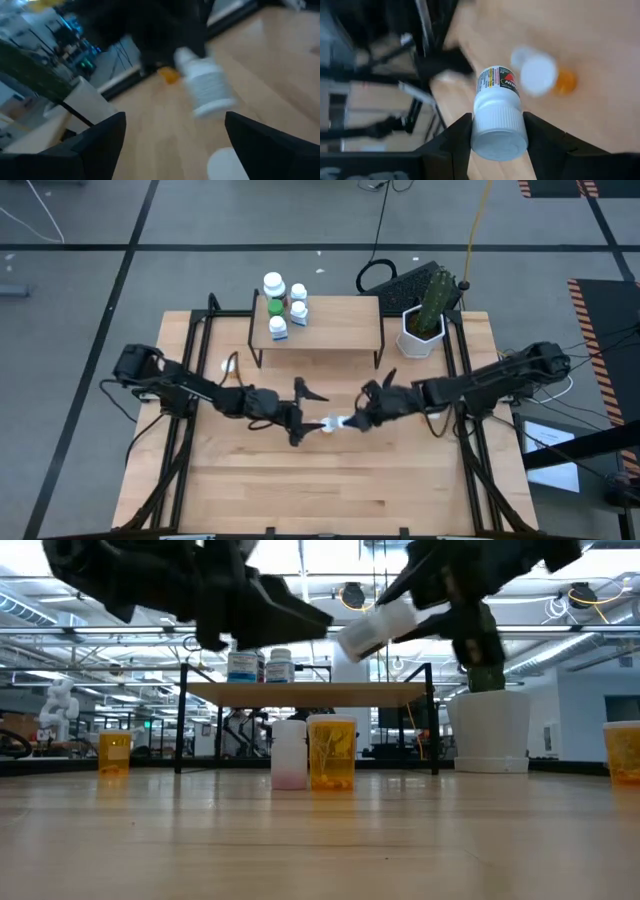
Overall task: Pick and place medicine bottles onto shelf by color
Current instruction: Put the white red pill bottle on the shelf, then put the yellow pill bottle on the shelf
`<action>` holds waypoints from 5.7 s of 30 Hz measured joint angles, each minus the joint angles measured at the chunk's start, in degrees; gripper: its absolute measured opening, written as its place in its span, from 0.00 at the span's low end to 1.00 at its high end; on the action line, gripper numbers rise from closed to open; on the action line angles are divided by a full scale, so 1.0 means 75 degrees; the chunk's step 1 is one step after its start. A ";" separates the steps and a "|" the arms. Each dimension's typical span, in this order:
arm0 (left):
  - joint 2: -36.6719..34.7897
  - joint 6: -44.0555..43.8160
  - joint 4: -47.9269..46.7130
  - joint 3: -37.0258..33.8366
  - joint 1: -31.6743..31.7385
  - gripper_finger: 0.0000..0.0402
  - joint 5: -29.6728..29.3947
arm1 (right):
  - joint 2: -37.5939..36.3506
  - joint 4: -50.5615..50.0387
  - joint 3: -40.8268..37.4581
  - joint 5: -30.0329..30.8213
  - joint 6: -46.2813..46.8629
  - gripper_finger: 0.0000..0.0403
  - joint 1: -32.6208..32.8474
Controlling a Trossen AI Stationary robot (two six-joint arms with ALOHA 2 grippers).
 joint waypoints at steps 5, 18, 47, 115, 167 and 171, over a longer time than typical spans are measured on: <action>0.0413 0.0051 -0.0579 0.0476 -0.0020 0.90 -0.0044 | 0.0009 0.0205 -0.0067 -0.0044 -0.0377 0.37 -0.0643; 0.0530 -0.0075 -0.0857 0.0888 0.0096 0.67 -0.1343 | 0.0009 0.0801 -0.0067 -0.0258 -0.0974 0.38 -0.1298; -0.0875 -0.3222 -0.2152 0.0892 0.0388 0.38 0.0737 | -0.0254 0.2447 -0.0055 -0.1057 -1.0749 0.63 -0.1190; -0.2334 -0.6176 -0.6834 0.0887 0.1093 0.98 -0.2344 | 0.2226 -0.1558 0.4582 0.1057 -1.1662 0.37 -0.2946; -0.5163 -1.0656 -1.1587 -0.1742 0.1606 0.98 -0.5600 | 0.3166 -0.2328 0.5960 -0.0633 -0.9936 0.63 -0.3760; -0.5096 -1.0380 -1.0833 -0.2170 0.2175 0.98 -0.5273 | 0.2826 -0.1507 0.5301 -0.0625 -0.9821 0.63 -0.3653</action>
